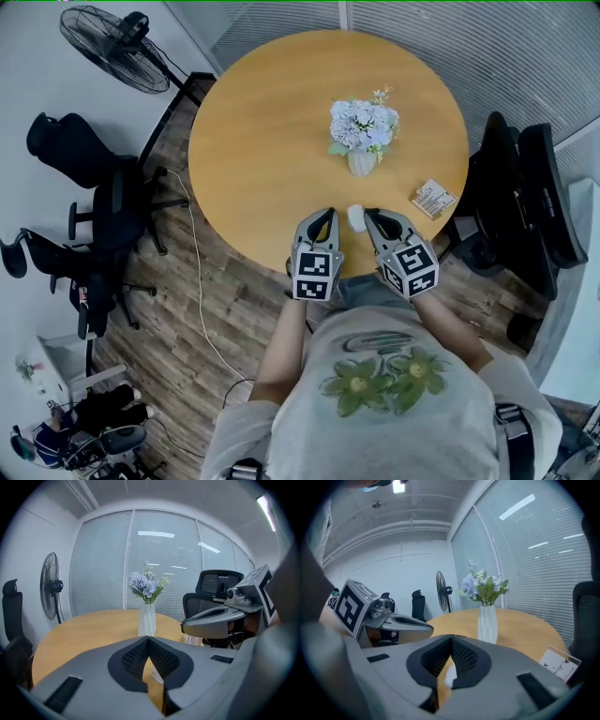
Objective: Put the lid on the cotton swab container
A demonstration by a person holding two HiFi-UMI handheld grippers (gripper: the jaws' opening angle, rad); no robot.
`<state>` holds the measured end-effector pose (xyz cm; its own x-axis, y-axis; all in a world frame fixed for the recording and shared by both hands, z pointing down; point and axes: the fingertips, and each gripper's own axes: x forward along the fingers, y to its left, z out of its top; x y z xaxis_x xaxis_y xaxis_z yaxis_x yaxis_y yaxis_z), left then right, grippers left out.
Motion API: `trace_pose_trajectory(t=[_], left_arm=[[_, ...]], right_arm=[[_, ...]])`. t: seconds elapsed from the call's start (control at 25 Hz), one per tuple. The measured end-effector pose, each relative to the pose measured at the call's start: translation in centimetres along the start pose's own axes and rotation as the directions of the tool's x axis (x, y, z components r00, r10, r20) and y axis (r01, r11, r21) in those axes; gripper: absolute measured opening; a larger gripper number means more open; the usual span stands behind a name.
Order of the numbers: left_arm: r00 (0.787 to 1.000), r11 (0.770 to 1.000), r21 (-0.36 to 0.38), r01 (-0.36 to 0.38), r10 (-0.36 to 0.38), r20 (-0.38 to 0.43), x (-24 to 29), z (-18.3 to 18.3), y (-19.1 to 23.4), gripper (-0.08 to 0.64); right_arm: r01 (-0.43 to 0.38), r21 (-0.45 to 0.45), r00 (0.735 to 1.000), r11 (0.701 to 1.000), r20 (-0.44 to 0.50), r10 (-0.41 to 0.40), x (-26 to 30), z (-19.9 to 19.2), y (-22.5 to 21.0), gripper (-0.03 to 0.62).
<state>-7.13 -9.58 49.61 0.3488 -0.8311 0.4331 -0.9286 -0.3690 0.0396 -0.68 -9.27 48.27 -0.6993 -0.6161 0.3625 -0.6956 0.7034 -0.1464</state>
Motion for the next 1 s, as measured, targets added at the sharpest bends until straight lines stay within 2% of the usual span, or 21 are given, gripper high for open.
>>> trace_pose_trajectory(t=[0.48,1.0], left_arm=[[1.0,1.0,0.004,-0.001,0.001,0.01,-0.5,0.8,-1.3,0.002],[0.999,0.999,0.029,0.019,-0.018,-0.027,-0.4,-0.1,-2.0,0.002]], right_arm=[[-0.015,-0.017,1.0,1.0,0.002,0.015,-0.5,0.3,0.7,-0.002],[-0.007,-0.016,1.0,1.0,-0.004,0.007,-1.0,-0.2,0.6,-0.002]])
